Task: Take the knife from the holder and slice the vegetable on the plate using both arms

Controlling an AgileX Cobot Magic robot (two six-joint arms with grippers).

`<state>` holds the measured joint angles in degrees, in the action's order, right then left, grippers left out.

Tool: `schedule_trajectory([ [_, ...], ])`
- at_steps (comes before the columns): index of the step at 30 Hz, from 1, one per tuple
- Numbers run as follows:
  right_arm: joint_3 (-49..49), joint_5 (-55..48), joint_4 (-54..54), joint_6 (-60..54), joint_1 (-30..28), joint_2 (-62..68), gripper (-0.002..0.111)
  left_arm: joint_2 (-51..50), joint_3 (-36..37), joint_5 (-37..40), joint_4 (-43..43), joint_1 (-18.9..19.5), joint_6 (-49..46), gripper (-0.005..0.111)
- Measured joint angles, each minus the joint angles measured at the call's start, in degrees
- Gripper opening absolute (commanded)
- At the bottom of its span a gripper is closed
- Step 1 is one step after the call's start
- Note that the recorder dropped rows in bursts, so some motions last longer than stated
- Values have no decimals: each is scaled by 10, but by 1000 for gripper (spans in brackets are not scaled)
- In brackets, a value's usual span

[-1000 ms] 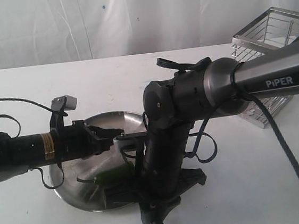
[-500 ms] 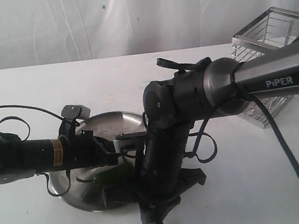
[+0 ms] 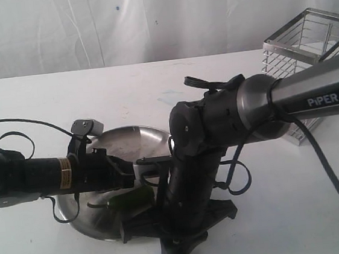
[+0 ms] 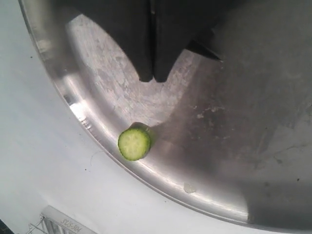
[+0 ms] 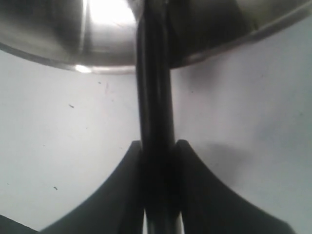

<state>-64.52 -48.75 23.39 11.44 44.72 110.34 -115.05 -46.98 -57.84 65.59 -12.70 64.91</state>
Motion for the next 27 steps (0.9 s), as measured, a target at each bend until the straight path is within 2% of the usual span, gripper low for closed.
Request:
schedule_trajectory([
  [19,10,-31,1,-6,0,-8,0,-1,0,-4,15,0,8,0],
  [22,10,-33,0,-4,0,-8,0,-2,1,-22,4,0,4,0],
  [27,13,-39,-4,-1,0,-8,0,-3,2,-103,-36,0,-14,0],
])
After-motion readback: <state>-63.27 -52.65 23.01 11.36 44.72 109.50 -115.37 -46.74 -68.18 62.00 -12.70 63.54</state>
